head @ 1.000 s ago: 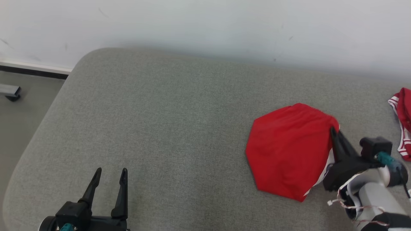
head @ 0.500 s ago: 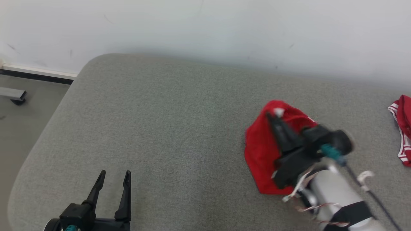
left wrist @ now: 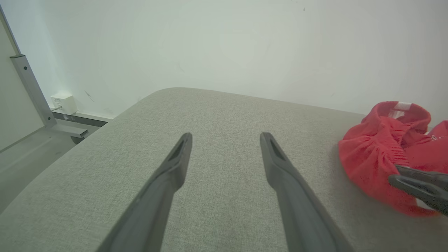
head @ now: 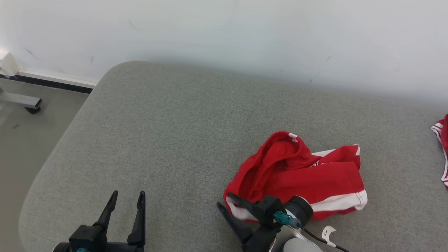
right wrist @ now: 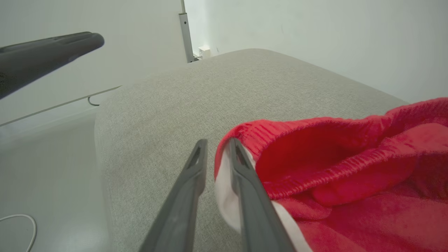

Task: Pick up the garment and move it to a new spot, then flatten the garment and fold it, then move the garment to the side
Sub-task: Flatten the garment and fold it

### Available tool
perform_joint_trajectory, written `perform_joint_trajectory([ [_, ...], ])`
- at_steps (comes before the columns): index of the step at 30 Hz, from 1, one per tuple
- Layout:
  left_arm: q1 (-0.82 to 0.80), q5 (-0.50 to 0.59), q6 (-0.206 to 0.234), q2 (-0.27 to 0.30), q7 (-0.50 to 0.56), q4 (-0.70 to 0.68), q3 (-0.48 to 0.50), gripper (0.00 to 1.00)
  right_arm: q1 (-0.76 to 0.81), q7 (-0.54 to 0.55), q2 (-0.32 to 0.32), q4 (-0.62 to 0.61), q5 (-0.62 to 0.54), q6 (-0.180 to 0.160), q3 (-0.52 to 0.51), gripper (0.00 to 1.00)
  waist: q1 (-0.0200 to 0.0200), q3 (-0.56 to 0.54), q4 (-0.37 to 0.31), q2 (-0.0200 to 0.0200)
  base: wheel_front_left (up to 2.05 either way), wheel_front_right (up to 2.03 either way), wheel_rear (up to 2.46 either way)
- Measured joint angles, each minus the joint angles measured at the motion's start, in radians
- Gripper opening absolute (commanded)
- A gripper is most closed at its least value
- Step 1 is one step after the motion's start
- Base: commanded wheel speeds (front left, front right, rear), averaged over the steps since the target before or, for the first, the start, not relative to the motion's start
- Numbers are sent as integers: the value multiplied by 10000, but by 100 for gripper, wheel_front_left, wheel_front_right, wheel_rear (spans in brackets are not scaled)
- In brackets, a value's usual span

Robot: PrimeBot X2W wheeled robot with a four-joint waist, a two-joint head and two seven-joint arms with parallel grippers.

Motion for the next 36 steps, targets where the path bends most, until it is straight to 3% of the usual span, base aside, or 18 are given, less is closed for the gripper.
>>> perform_joint_trajectory([
  [5,9,81,-4,-4,0,-6,82,100,-201,-236,115,431,389,0,65,100,0,-62,-38,0,0,0,0],
  [9,67,88,2,23,0,-17,228,100,-287,-307,-69,104,518,2,-261,100,0,-98,-236,-1,0,0,0],
  [16,253,174,12,102,0,-88,412,100,340,-318,-899,-1691,0,0,-2314,100,0,-218,-718,0,0,0,0],
  [21,448,247,94,123,0,-247,472,100,1281,-318,-1127,-2752,-581,0,-3887,100,0,-344,-1111,0,0,0,0],
  [36,677,255,203,247,0,-545,535,100,4154,-322,-1051,-5058,-1490,0,-6930,100,0,-503,-2205,0,0,0,0],
])
